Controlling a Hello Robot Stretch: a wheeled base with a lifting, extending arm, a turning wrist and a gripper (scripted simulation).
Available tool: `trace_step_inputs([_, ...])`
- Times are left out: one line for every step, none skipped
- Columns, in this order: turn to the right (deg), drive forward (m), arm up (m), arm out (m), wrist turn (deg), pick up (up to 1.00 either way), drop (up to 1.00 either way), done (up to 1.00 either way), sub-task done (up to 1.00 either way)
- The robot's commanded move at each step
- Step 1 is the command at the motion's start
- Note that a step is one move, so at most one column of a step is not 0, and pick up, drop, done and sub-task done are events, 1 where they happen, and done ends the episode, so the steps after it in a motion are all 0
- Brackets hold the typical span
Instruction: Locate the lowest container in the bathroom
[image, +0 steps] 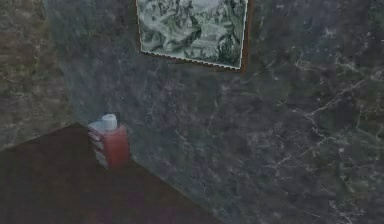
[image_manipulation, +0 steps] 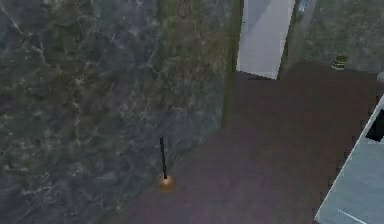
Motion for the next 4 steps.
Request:
trace_step_inputs([-6.0,0.0,0.0,0.0,0.0,0.0,0.0,0.0,0.0])
trace_step_inputs([0.0,0.4,0.0,0.0,0.0,0.0,0.0,0.0,0.0])
trace_step_inputs([-36.0,0.0,0.0,0.0,0.0,0.0,0.0,0.0,0.0])
trace_step_inputs([0.0,0.7,0.0,0.0,0.0,0.0,0.0,0.0,0.0])
